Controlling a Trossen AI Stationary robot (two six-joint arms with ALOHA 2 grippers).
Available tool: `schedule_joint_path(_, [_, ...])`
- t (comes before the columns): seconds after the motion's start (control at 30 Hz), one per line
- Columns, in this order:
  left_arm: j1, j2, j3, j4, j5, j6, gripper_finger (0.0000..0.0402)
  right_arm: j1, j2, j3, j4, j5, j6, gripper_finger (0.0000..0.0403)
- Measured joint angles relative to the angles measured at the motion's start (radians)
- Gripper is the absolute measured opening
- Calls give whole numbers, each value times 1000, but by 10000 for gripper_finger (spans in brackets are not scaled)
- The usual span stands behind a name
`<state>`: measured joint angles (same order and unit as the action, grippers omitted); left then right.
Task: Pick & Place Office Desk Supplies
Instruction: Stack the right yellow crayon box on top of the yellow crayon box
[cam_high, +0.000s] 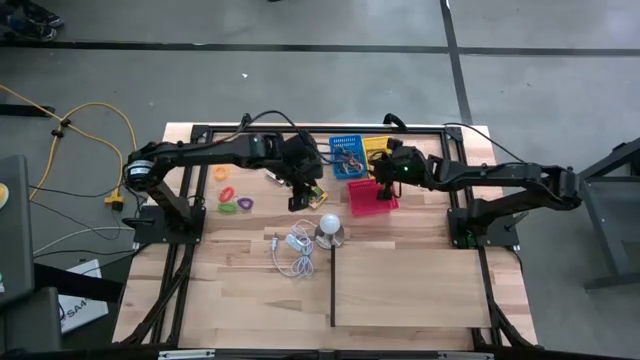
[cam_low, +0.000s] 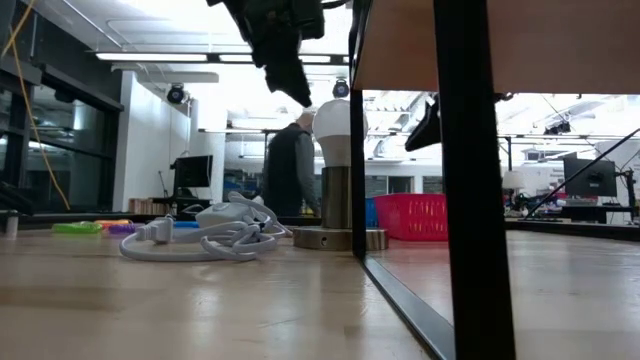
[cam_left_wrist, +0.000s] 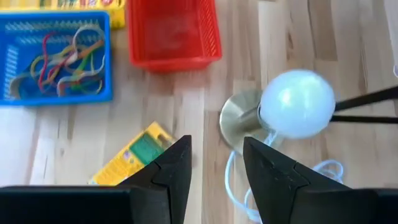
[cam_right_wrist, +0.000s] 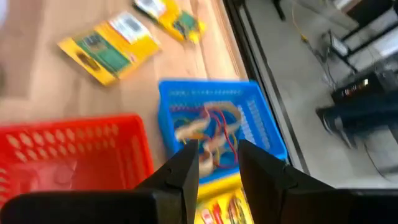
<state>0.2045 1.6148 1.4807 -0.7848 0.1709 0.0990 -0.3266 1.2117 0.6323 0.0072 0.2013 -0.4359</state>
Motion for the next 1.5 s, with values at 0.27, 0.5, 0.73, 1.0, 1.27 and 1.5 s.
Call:
schedule_joint_path(0.27, [39, -11, 0, -78, 11, -1, 140, 88, -6, 0, 35, 1, 20, 100])
schedule_joint_path(0.5, [47, -10, 0, -67, 11, 9, 140, 104, -6, 0, 35, 5, 55, 100])
schedule_joint_path(0.73, [159, -10, 0, -68, 110, 9, 140, 104, -6, 0, 82, -2, 121, 100])
schedule_joint_path(1.0, [293, -9, -64, -68, 199, 87, 140, 104, -6, 116, -26, -33, 238, 100])
schedule_joint_path(1.27, [351, -9, -213, 65, 265, 189, 140, 111, 96, 289, -83, -100, 286, 100])
schedule_joint_path(1.5, [401, -9, -296, 168, 272, 281, 140, 126, 335, 520, -155, -104, 362, 100])
